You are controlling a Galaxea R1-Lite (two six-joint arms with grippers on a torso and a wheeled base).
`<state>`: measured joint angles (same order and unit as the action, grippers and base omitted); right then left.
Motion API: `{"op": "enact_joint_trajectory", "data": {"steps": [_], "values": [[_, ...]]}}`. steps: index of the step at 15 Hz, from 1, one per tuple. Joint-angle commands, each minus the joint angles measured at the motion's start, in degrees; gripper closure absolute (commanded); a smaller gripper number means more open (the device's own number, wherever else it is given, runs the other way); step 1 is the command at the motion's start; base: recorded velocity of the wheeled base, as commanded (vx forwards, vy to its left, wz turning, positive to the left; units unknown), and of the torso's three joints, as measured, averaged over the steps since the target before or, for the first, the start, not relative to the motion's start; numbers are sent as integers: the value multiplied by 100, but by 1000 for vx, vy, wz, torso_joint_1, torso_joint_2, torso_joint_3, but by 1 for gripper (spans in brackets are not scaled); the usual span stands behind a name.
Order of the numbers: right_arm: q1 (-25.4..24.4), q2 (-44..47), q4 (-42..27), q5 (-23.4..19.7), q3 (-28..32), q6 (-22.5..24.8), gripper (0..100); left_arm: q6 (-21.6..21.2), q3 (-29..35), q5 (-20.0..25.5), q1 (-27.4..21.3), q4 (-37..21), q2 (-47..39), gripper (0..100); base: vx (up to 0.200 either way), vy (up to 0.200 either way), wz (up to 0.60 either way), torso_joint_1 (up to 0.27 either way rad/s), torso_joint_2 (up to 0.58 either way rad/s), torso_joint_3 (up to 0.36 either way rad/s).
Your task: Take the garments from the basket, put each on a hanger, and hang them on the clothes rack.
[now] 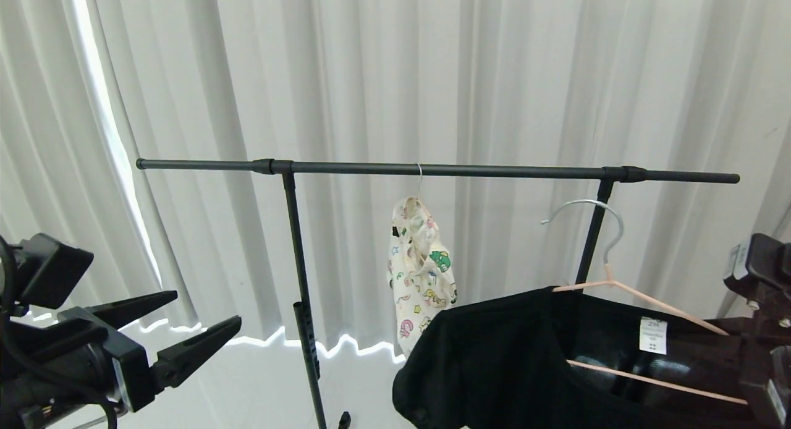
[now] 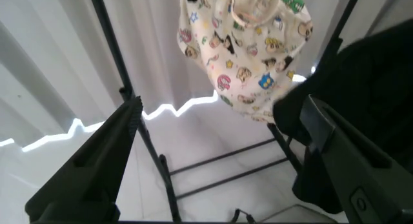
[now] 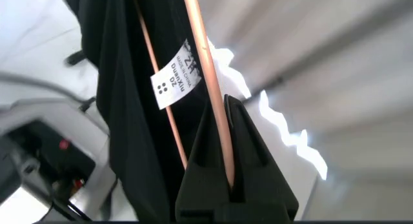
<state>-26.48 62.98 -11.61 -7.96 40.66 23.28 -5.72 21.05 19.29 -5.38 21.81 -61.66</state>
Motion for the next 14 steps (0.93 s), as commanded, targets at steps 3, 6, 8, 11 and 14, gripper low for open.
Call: {"op": "enact_joint_trajectory", "data": {"steps": [3, 6, 8, 11, 14], "values": [[486, -848, -70, 682, -506, -755, 100, -632, 452, -804, 19, -1, -936, 0, 0, 0, 0, 0, 0, 0], [705, -1042, -114, 1165, -699, -1432, 100, -984, 444, -1278, -7, -1, -1138, 0, 0, 0, 0, 0, 0, 0], [943, -866, -96, 1183, -603, -1458, 100, -984, 391, -1296, -16, -1, -1120, 0, 0, 0, 0, 0, 0, 0], [1189, -339, -96, 1183, -321, -1652, 100, -984, 400, -1384, 1, 183, -1076, 0, 0, 0, 0, 0, 0, 0], [1145, 338, -70, 1402, -49, -2153, 100, -984, 391, -1682, 1, 359, -1085, 0, 0, 0, 0, 0, 0, 0]]}}
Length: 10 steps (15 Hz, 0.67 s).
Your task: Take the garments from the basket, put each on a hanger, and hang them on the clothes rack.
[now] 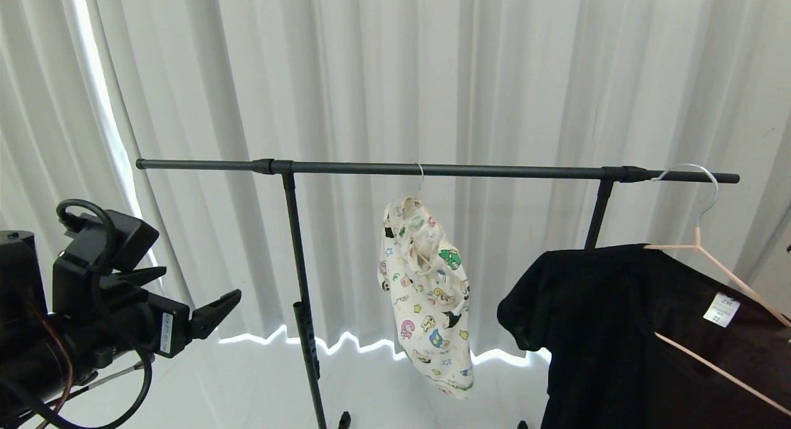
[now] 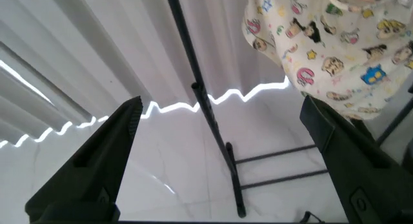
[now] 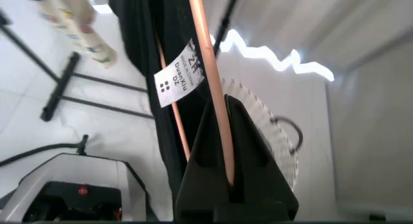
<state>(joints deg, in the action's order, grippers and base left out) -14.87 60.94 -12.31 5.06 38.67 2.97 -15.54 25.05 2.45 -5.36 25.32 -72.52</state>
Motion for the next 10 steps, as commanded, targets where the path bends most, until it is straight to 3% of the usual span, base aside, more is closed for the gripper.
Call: {"op": "enact_joint_trajectory", "data": {"steps": [1, 5, 10], "values": [[-24, 674, 1, 232, 159, -183, 100, -1, -9, -140, 18, 8, 1, 0, 0, 0, 0, 0, 0, 0], [-288, 744, 1, 795, 159, -693, 100, 7, -9, -755, 35, 149, 10, 0, 0, 0, 0, 0, 0, 0], [-517, 1139, 493, 997, 159, -825, 100, 7, -115, -825, 27, 184, 195, 0, 0, 0, 0, 0, 0, 0]]}}
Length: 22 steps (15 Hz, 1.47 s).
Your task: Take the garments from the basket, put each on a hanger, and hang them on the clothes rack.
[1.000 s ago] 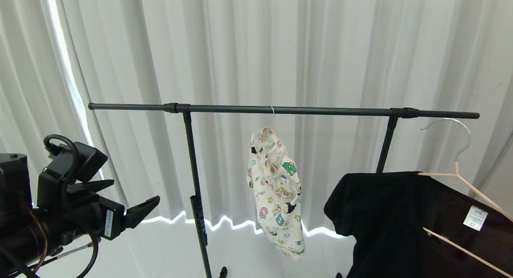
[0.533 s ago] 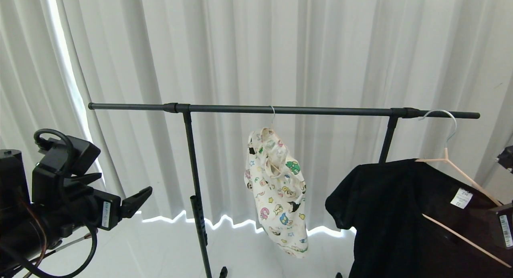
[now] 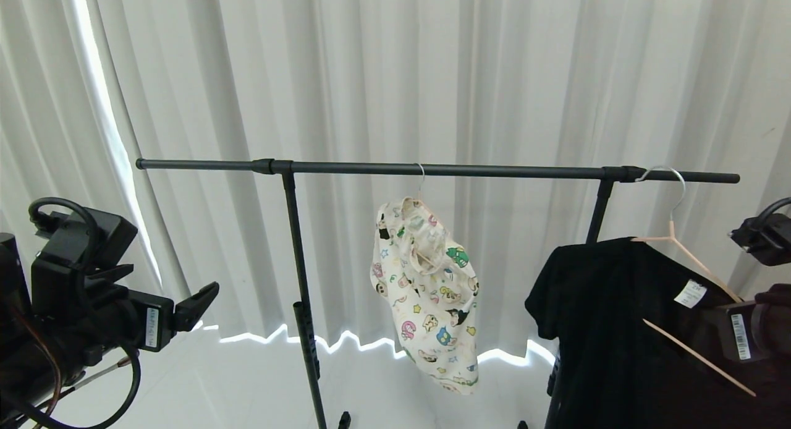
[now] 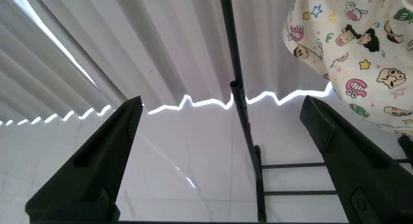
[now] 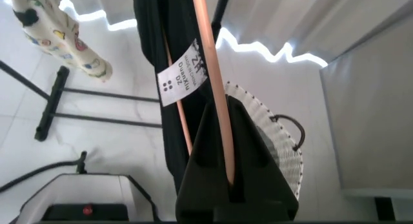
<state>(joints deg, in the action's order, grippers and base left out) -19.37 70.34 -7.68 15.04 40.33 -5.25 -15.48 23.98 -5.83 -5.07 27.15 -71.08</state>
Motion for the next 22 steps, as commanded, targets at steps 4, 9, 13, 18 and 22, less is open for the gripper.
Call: {"op": "enact_joint_trajectory", "data": {"steps": [4, 9, 13, 18, 22], "values": [[-164, 577, 522, 166, -7, -2, 100, 1, -25, -6, -3, 1, 51, 0, 100, 0, 0, 1, 1, 1], [-164, 929, 1102, 166, 2, 7, 100, -7, -25, 3, -20, 1, 24, 0, 200, 0, 0, 4, 8, 0], [-251, 1052, 1164, 157, 37, 7, 100, -7, -25, 3, -20, 1, 24, 0, 200, 0, 0, 8, 1, 1], [-322, 1166, 1243, 157, 28, -2, 100, -7, -51, 3, -47, 1, 42, 0, 160, 0, 0, 2, 2, 1], [-339, 1386, 1418, 157, 107, -2, 100, -7, -60, 3, -117, 1, 60, 0, 0, 0, 0, 0, 0, 0]]}}
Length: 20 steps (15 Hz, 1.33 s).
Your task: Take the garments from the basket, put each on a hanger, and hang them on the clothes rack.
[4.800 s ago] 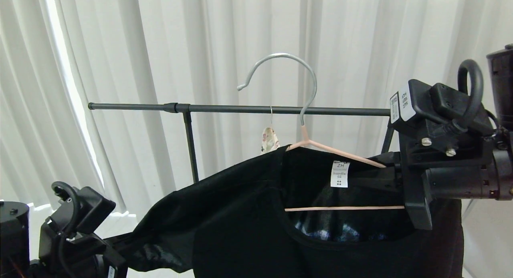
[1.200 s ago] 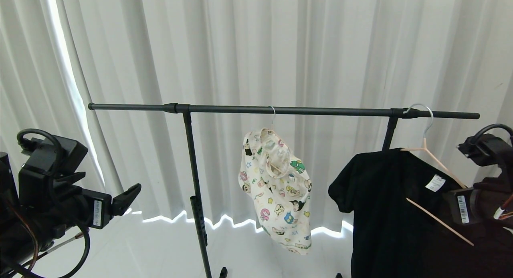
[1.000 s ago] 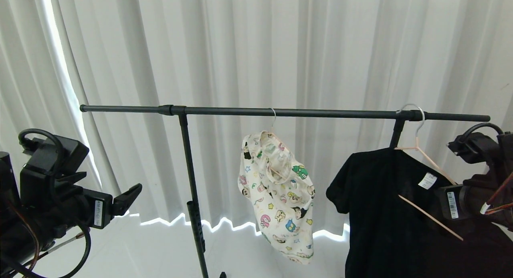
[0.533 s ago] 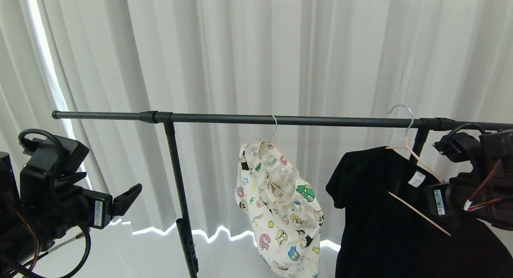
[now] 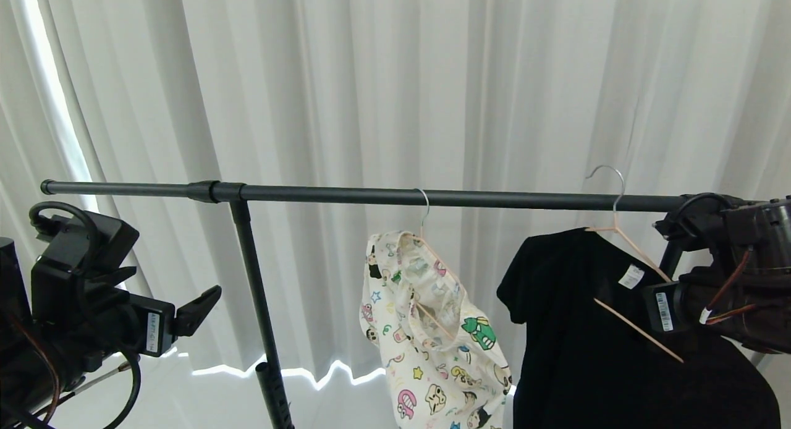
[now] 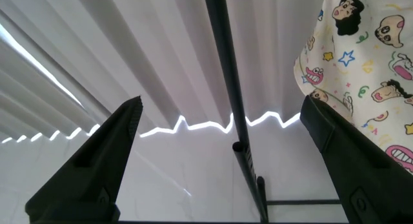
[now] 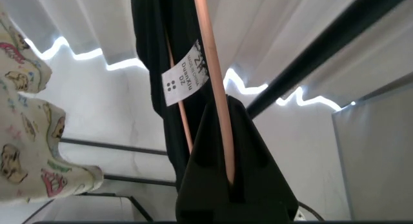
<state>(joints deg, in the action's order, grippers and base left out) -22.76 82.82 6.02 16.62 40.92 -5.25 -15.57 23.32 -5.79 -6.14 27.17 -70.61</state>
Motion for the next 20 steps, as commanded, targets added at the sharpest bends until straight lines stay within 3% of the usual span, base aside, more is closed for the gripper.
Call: {"op": "enact_joint_trajectory", "data": {"steps": [1, 6, 19, 20], "values": [[0, 269, 136, 8, 74, -2, 100, 1, 6, -1, -10, -1, 21, 0, 0, 0, 0, 0, 0, 0], [-27, 656, 198, 44, 135, 33, 100, -69, -3, -1, -10, -1, 82, 0, 0, 0, 0, 0, 0, 0], [-317, 621, 145, 105, 118, 51, 100, -69, -21, -10, -1, 16, 179, 0, 0, 0, 0, 0, 0, 0], [-370, 612, 145, 105, 109, 51, 0, -69, -21, -10, 8, 16, 179, 0, 0, 0, 0, 0, 0, 0]]}}
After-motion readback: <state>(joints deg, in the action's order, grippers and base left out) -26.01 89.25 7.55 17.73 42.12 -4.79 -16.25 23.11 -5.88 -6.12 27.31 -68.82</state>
